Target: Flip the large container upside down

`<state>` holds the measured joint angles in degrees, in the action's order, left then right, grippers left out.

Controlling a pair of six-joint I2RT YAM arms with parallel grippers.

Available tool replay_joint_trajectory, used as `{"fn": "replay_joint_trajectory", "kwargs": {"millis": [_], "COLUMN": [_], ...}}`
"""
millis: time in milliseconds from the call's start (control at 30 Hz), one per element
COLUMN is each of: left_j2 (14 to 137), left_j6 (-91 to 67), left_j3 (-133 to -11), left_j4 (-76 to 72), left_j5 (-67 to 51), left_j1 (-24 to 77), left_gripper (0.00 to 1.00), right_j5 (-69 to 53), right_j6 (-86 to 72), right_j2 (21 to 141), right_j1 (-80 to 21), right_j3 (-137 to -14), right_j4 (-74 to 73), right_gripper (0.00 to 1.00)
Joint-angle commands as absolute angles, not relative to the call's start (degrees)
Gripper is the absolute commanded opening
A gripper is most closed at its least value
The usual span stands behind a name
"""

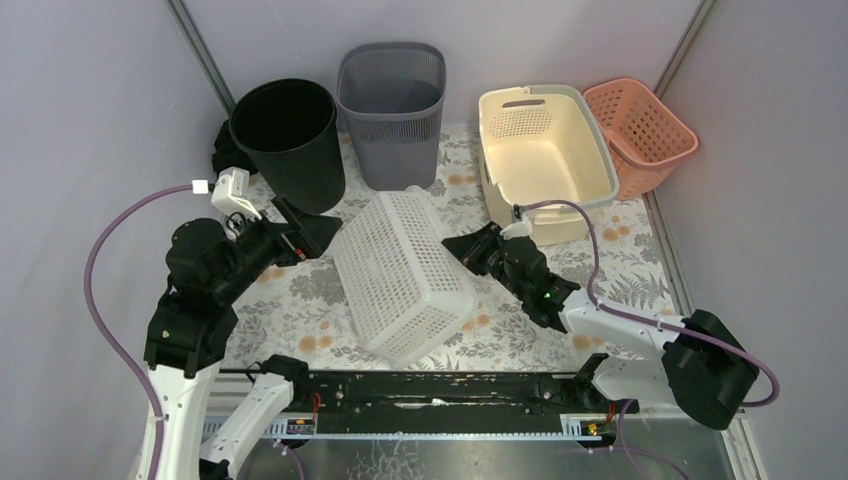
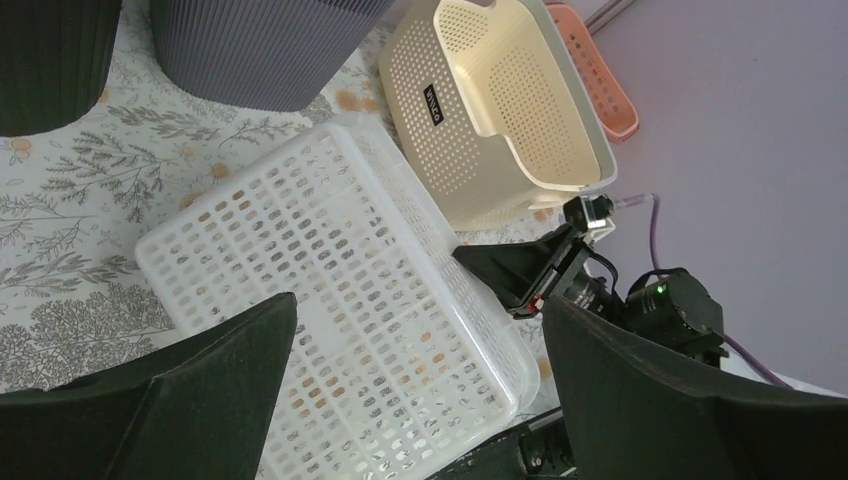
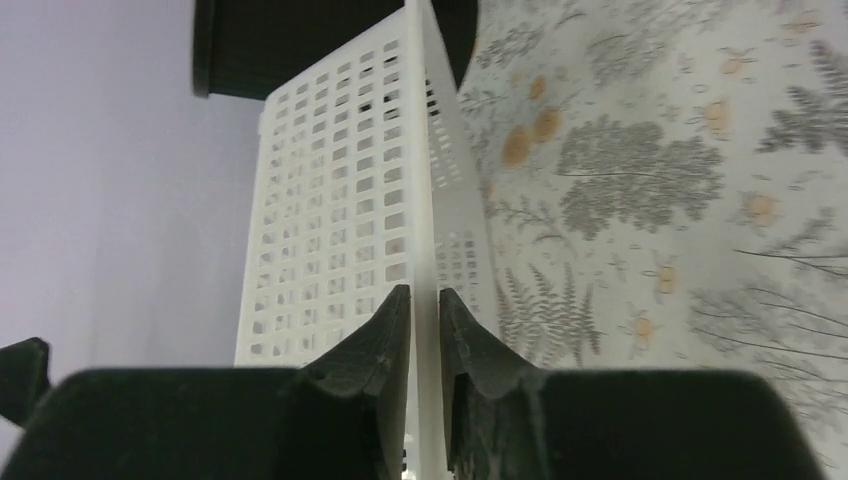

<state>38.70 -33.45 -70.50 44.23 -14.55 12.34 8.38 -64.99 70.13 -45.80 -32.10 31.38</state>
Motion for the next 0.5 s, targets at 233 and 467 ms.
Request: {"fn": "replay_joint_trajectory", "kwargs": {"millis": [233, 467], "left_j2": [41.2, 41.6], "left_j6": [-33.0, -31.3], "left_j3": [-64.9, -59.5], "left_j4": [39.4, 40.2], "left_j5": [-17.0, -22.1], "left_j1": [12.6, 12.6], "left_gripper": [1.00, 1.00], "right_j5": [14.2, 10.6], "right_j6": [-61.1, -56.1], "right_j2": [73.7, 70.0], "right_j1": [-45.7, -45.7], "right_j3": [-22.7, -23.1], "right_j4": [28.0, 20.2], "right_gripper": [0.54, 0.65]}}
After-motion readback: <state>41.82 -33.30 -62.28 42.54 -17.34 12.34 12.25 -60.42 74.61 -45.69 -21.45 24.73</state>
